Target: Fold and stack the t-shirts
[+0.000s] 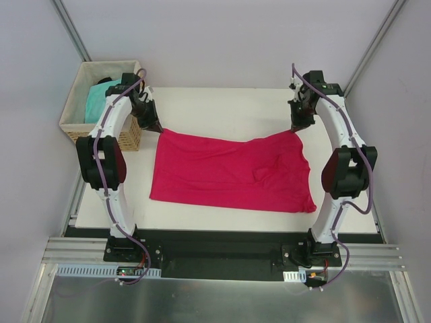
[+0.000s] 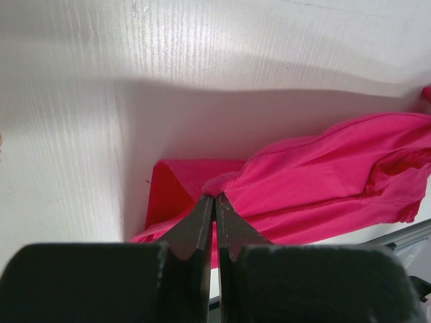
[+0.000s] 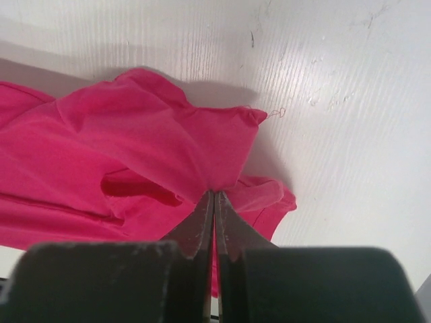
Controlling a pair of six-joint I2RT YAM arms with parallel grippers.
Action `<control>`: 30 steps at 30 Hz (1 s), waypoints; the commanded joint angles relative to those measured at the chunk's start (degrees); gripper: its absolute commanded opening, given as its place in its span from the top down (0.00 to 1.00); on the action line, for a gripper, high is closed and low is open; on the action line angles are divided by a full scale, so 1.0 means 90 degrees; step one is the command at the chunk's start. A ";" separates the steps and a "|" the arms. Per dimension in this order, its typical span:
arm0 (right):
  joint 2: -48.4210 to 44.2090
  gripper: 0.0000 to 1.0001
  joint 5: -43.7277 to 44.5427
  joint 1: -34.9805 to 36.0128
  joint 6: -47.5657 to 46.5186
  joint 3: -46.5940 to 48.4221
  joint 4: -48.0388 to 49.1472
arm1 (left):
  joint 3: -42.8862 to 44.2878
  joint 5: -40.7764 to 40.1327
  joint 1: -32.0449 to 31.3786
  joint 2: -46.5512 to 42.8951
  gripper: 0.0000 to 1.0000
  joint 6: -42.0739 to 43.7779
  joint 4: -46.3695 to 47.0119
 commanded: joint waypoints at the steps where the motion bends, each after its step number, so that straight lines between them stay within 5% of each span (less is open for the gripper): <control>1: -0.0703 0.99 -0.0151 0.0058 0.0134 -0.0339 -0.0488 | -0.0198 0.0171 0.0082 -0.0434 1.00 0.0086 -0.0072; 30: -0.2892 0.99 0.0220 0.0107 0.0447 -0.2449 -0.0781 | -0.2004 0.0064 0.0336 -0.2201 1.00 0.0330 -0.0189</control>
